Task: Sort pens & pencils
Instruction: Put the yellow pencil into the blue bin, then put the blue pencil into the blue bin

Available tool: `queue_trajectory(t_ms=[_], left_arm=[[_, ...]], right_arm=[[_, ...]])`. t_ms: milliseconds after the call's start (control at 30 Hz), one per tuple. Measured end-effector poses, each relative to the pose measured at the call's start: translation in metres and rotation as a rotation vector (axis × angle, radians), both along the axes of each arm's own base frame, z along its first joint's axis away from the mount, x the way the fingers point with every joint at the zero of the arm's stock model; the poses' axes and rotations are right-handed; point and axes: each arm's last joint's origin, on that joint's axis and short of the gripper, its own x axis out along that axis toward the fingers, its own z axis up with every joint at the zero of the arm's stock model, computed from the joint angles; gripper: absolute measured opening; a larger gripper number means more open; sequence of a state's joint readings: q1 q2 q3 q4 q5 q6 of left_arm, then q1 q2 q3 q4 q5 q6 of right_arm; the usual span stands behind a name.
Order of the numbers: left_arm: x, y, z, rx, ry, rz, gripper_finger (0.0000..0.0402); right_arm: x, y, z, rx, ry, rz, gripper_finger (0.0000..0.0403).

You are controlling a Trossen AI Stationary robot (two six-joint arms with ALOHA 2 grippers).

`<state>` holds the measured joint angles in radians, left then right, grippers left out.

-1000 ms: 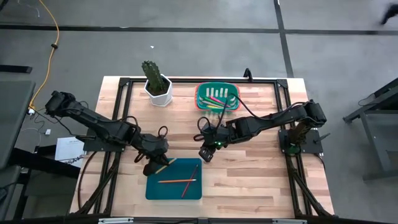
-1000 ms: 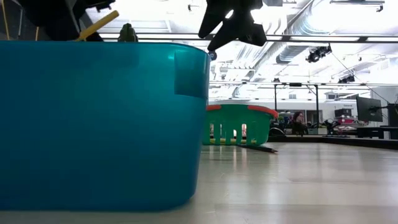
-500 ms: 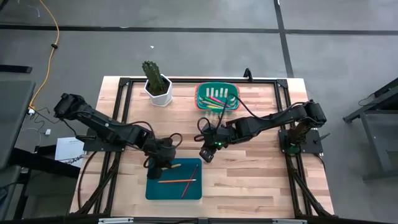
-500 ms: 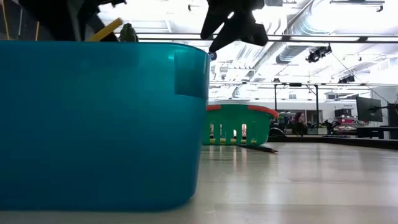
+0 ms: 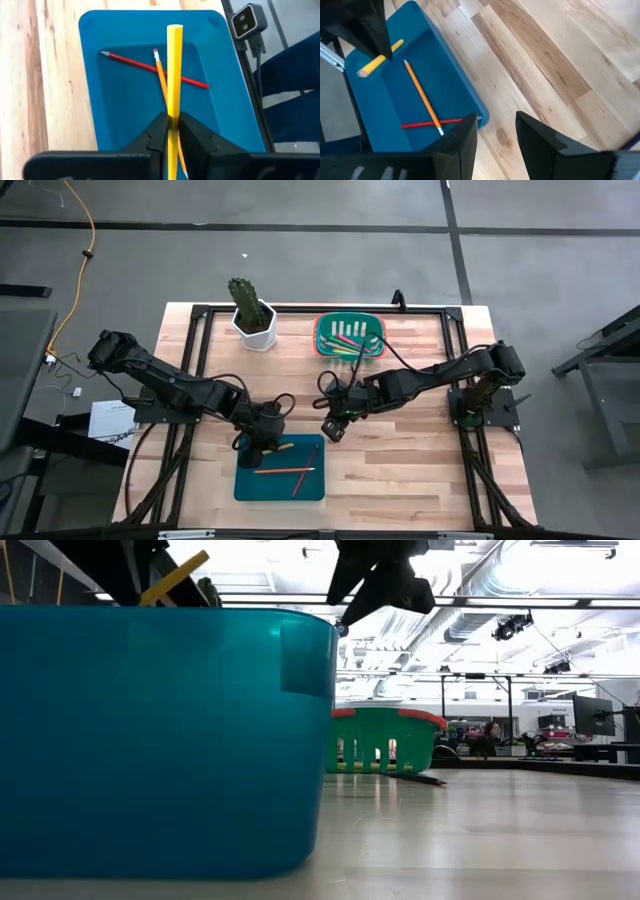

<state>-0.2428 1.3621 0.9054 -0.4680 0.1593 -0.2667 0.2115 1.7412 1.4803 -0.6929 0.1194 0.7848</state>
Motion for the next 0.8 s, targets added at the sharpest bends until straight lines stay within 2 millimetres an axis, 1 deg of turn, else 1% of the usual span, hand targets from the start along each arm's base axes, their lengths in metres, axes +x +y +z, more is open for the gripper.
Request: queue_trajectory(t_ms=[167, 333, 467, 633, 800], left_arm=[[0.0, 0.0, 0.0, -0.007, -0.007, -0.005, 0.0061], [0.001, -0.001, 0.001, -0.01, -0.018, -0.006, 0.0097], [0.002, -0.001, 0.005, -0.006, -0.064, -0.026, 0.0113], [0.0, 0.0, 0.028, -0.03, -0.238, -0.047, 0.011], [-0.014, 0.006, 0.061, -0.031, -0.429, -0.029, 0.0102]], right_arm=[[0.0, 0.0, 0.0, 0.0, 0.0, 0.0, 0.0126], [0.0, 0.0, 0.0, 0.0, 0.0, 0.0, 0.0126], [-0.001, 0.0, 0.0, 0.0, 0.007, -0.002, 0.0126], [-0.003, -0.003, -0.002, -0.001, 0.04, -0.072, 0.0126], [-0.004, -0.011, -0.004, 0.008, 0.052, -0.179, 0.0126]])
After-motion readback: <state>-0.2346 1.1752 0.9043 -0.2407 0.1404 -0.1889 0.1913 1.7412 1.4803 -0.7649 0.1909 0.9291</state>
